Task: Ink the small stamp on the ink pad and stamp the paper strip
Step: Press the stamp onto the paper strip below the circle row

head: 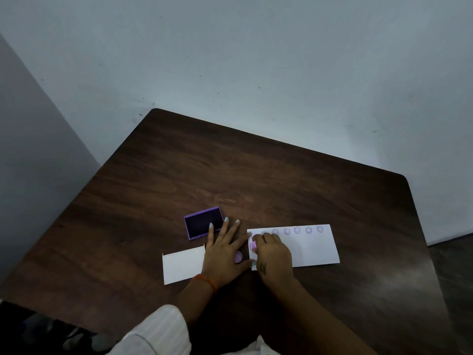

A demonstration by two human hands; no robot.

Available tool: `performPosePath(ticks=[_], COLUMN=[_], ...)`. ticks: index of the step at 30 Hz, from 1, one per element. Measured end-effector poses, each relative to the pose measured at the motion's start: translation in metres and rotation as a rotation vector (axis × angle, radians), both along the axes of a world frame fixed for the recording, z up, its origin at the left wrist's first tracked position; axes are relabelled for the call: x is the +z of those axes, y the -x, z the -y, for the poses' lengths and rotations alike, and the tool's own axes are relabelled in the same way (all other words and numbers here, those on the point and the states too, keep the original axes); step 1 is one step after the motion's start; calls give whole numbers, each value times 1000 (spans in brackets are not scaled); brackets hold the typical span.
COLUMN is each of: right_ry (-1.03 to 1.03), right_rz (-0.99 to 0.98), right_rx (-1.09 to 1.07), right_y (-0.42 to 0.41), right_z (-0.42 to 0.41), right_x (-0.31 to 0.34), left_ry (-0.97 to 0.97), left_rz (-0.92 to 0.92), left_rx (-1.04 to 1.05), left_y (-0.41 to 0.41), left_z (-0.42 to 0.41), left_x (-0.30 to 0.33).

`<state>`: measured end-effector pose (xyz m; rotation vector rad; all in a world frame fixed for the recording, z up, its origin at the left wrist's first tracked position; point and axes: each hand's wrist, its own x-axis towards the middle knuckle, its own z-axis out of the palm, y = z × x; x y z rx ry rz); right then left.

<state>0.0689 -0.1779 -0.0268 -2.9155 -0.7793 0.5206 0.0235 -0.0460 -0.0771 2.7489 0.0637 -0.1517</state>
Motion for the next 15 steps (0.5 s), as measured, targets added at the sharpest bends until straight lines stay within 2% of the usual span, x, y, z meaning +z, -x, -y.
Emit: performPosePath(ticks=[15], right_ry=[30], right_rz=[-33], right_rx=[81], right_y=[-6], right_z=[-1], right_x=[-1], left_ry=[26], left_rz=[36], left_rx=[20], left_y=[1], left_z=[1], left_x=[-1])
